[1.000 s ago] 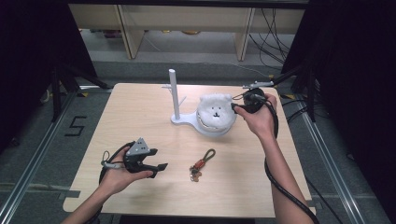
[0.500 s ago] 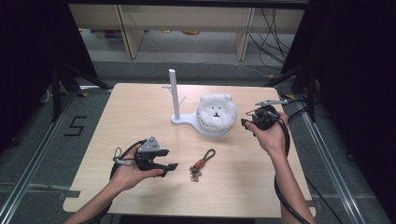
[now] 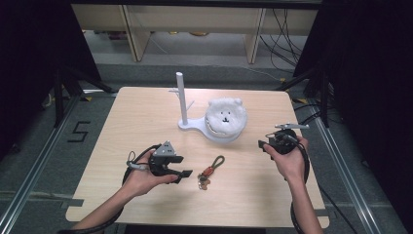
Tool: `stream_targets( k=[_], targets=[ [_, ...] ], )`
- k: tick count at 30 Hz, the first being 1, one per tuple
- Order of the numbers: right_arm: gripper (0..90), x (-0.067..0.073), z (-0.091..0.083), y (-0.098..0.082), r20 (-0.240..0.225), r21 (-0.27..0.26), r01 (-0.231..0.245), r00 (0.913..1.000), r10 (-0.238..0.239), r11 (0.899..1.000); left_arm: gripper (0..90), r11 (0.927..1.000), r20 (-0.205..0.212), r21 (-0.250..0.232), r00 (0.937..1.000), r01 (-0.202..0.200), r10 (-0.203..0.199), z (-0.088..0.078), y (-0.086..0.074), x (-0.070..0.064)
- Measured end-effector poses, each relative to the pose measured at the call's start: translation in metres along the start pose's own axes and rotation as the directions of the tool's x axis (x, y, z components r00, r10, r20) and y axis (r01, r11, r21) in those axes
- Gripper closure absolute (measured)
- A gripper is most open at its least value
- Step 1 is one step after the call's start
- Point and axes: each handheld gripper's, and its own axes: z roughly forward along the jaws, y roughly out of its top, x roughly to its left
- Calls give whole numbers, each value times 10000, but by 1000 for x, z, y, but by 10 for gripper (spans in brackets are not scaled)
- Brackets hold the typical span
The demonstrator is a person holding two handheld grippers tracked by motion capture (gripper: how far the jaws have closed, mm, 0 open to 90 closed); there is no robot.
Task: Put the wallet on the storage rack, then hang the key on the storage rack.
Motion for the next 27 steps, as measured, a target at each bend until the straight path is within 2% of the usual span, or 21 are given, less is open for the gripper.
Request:
stream_targets(
  k=[1,2,3,5,7,8,9,10,11,13,14,15,16,17,18,20,21,23,24,27],
  targets=[
    [523,2,-3,-1,2,190,-263,9997,263,9995,354,10000,12,27,10000,-31,31,0,1,0],
    [524,0,-2,-2,-30,34,-114,9999,114,9999,354,10000,19,35,10000,-26,26,0,1,0],
    [524,1,-2,-3,-89,137,-375,9993,377,9992,354,10000,24,32,10000,13,-13,0,1,0],
    [525,0,-2,-5,-14,87,-58,10000,58,9999,354,10000,54,71,10000,65,-66,1,1,1],
    [524,2,-1,-6,35,267,-304,9995,304,9992,358,9999,21,69,9999,153,-153,2,1,1],
    [526,2,0,-7,-173,163,-157,9997,160,9997,360,9997,13,120,9998,210,-210,3,2,2],
    [526,2,0,-7,-173,163,-157,9997,160,9997,363,9997,13,120,9998,210,-210,3,2,2],
    [530,7,0,-9,-51,562,-755,9971,759,9956,366,9995,38,227,9997,230,-231,4,4,2],
    [532,7,1,-10,-206,525,-627,9977,639,9966,369,9991,8,324,9997,257,-257,5,5,1],
    [537,6,2,-12,-122,742,-519,9985,530,9959,375,9980,104,555,9995,302,-308,6,7,1],
    [539,4,4,-14,-16,691,-258,9997,260,9973,380,9975,121,618,9993,346,-354,7,9,1],
    [540,2,4,-14,-269,689,-133,9995,152,9975,386,9968,132,712,9993,353,-364,8,11,0],
    [541,2,5,-16,-249,799,-121,9996,141,9967,391,9953,160,846,9987,468,-483,9,12,-1],
    [541,3,4,-16,-129,831,-91,9999,102,9965,393,9948,207,931,9988,418,-439,10,15,-2],
    [541,3,4,-18,-299,850,-259,9991,285,9960,399,9942,205,996,9989,394,-416,11,17,-2],
    [541,5,4,-22,-181,980,-329,9992,349,9946,409,9935,248,1076,9989,374,-402,14,22,-3],
    [541,4,5,-25,-228,997,-161,9996,184,9949,414,9935,328,1062,9984,421,-458,15,23,-3],
    [541,4,6,-26,-305,932,-238,9992,267,9954,425,9925,351,1138,9982,443,-486,17,25,-4],
    [541,3,8,-31,-41,1112,-167,9998,173,9937,431,9908,408,1260,9976,500,-555,20,27,-5],
    [542,4,10,-34,-90,1104,-61,9999,71,9939,454,9863,422,1537,9968,601,-674,25,30,-5]
  ],
)
